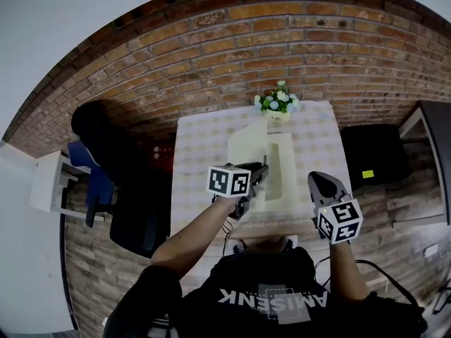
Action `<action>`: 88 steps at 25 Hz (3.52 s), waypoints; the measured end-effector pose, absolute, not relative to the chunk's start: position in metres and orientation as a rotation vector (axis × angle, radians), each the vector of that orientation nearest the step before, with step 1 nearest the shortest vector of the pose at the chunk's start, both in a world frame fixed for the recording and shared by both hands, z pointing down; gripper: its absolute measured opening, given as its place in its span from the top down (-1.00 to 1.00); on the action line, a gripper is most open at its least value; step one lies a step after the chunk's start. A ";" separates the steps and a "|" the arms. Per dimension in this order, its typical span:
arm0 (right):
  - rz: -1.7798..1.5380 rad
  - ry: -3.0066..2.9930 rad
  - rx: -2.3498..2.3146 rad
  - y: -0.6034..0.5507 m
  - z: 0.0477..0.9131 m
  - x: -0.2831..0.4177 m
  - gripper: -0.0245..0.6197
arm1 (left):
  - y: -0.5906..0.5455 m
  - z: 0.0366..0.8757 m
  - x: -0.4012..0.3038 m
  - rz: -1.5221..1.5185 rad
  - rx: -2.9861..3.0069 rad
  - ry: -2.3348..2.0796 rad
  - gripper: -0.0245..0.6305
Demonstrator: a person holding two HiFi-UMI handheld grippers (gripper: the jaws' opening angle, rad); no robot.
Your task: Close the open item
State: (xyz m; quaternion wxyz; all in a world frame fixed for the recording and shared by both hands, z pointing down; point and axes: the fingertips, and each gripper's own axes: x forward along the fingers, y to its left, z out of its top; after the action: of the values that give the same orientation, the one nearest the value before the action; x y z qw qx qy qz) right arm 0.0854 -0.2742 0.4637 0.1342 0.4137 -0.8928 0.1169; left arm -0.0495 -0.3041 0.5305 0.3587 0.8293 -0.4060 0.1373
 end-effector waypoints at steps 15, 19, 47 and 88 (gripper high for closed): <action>0.460 -2.483 1.323 -0.262 0.499 0.123 0.79 | -0.315 0.567 -0.002 0.396 2.205 -0.868 0.54; 0.471 -2.463 1.323 -0.263 0.511 0.125 0.79 | -0.317 0.578 0.006 0.406 2.208 -0.842 0.54; 0.537 -2.349 1.140 -0.279 0.638 0.057 0.79 | -0.335 0.652 0.020 0.486 2.203 -0.714 0.57; 0.534 -2.249 1.053 -0.363 0.685 0.039 0.80 | -0.352 0.664 0.021 0.405 2.212 -0.691 0.76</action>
State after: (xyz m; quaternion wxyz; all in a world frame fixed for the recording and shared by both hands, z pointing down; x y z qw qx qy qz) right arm 0.0395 -0.3632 0.6852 0.2963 0.3958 -0.8457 0.2009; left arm 0.0208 -0.3516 0.6642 0.3841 0.8681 -0.2712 0.1590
